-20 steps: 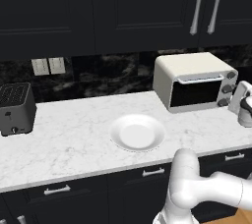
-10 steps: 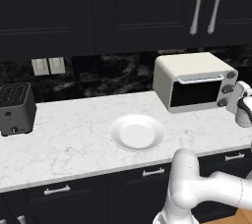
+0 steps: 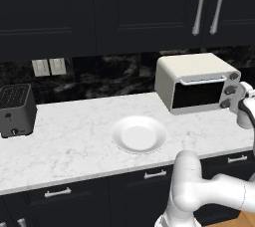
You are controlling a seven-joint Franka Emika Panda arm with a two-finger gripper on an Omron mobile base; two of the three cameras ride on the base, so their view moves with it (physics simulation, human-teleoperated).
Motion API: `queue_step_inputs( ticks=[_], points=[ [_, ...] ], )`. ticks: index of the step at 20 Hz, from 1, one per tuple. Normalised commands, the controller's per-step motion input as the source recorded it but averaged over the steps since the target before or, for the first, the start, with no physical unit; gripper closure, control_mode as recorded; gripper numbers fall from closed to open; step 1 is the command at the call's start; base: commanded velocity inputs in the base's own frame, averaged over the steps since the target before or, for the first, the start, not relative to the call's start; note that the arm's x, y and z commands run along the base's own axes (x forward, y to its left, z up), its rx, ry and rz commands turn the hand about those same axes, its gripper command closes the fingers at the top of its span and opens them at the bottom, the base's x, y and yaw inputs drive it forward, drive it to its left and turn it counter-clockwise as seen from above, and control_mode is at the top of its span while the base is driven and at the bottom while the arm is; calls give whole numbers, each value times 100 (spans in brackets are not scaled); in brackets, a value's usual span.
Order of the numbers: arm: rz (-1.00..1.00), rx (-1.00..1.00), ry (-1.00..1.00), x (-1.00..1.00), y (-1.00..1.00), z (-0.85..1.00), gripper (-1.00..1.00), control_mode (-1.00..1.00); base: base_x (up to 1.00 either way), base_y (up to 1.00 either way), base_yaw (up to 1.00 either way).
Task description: Pick up the kebab skewer and baguette bread, and place them inside the toaster oven. Close the toaster oven door and start by setting the timer.
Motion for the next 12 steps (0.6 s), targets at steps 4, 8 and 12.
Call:
queue_step_inputs(
  ticks=[4, 8, 12],
  points=[
    [-3, -3, -2, 0, 6, 19, -100, -100, 0, 0, 0],
    [-5, -1, -2, 0, 9, 18, -100, -100, 0, 0, 0],
    [-6, -1, 0, 0, 10, 0, -100, -100, 0, 0, 0]
  ],
)
